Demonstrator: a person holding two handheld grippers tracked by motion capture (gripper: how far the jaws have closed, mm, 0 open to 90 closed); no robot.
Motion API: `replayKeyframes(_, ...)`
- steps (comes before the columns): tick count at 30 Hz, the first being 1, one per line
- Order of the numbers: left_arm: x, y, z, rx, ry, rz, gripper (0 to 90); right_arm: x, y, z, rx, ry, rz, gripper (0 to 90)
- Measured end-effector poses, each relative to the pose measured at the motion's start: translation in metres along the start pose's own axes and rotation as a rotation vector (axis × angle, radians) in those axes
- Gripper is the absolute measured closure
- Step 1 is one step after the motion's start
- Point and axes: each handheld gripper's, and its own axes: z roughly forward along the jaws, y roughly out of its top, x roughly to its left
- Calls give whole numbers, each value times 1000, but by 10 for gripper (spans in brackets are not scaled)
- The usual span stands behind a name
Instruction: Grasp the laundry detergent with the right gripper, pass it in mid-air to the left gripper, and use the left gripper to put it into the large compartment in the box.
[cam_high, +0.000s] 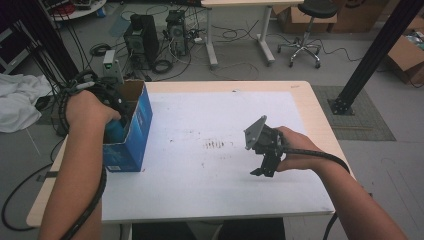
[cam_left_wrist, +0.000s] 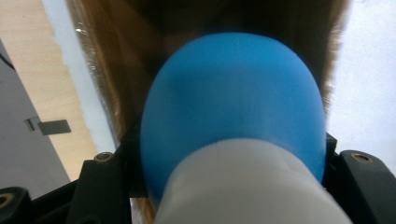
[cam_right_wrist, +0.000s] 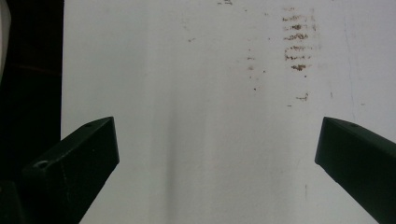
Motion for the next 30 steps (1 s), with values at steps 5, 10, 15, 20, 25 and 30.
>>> replayKeyframes(5,2,1,13,-4,7,-1,388,1,0,0,0,1,-3,0)
replayKeyframes(10,1,2,23,-4,20,4,387,1,-1,0,3,0,1,0)
replayKeyframes(15,2,2,31,-4,35,17,387,0,-1,1,0,2,4,0)
replayKeyframes(20,3,0,32,-12,32,17,387,-1,-1,2,2,2,4,0)
replayKeyframes(25,2,-1,32,-24,34,7,384,-1,0,4,0,5,3,0)
replayKeyframes(30,2,-4,32,-41,37,16,382,0,1,3,-3,4,2,0)
